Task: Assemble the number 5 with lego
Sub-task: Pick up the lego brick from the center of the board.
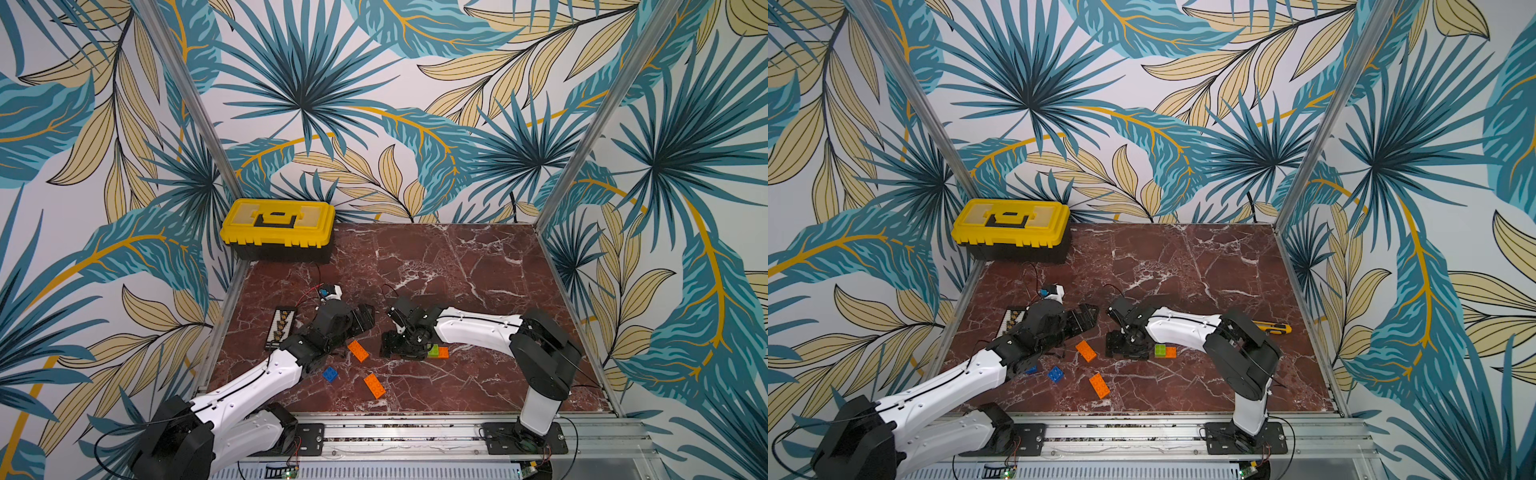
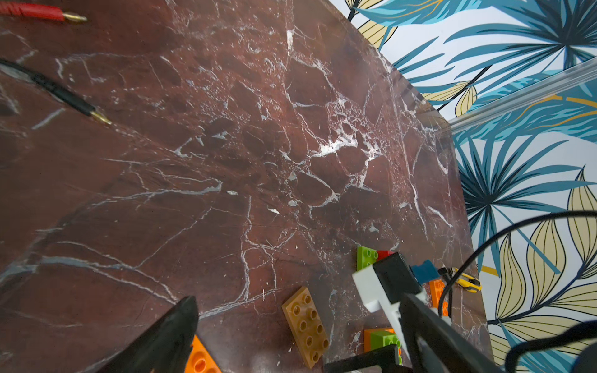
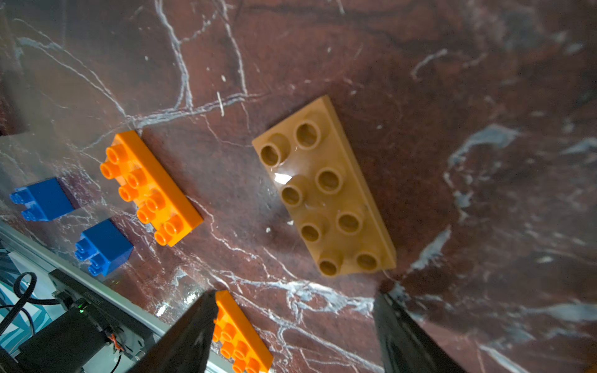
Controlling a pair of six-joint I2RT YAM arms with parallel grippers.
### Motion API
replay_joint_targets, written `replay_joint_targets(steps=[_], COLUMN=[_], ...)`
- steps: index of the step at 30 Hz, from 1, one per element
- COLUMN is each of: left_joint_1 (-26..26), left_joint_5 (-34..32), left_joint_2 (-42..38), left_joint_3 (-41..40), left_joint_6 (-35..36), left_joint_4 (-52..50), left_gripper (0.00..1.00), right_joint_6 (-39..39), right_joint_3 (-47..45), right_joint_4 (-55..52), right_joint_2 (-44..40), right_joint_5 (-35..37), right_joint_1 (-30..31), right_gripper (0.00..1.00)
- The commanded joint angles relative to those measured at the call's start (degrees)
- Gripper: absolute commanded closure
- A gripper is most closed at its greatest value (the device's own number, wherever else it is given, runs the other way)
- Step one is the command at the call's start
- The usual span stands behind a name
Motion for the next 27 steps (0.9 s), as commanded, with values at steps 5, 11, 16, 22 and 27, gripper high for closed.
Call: replay_joint_targets(steps=[5,11,16,22,27], left_joint_1=[0.3,0.3,0.3,0.3,0.4], left_joint_5=[3.6,3.3,-0.1,-8.3,-15.2], left_joint_2=[2.1,2.1,0.5,-3.2,-7.6], left_joint_3=[0.5,0.6,0.7,0.7,0.5], left_joint_6=[0.7,0.7,0.8,-1.9,-4.5], left_joint_4=[2.0,1.2,-1.2,-8.4,-16.2], left_gripper=[0.00,0.00,0.00,0.00,0.00], right_joint_6=[0.8,1.5,1.5,-0.3,-1.2], right_joint_3=[1.3,3.2,5.4,11.3,15.8], right_joint_4=[-1.5,-1.5,-3.4,-8.1,-10.2], right_joint_2=[2.0,4.6,6.2,9.9,13.8], right_joint_5=[2.8,4.1,7.7,12.8,12.8], right_joint_1=[0.3,0.3,0.2,0.3,0.3], right_gripper=[0.20,0.19,0.18,0.15,0.13])
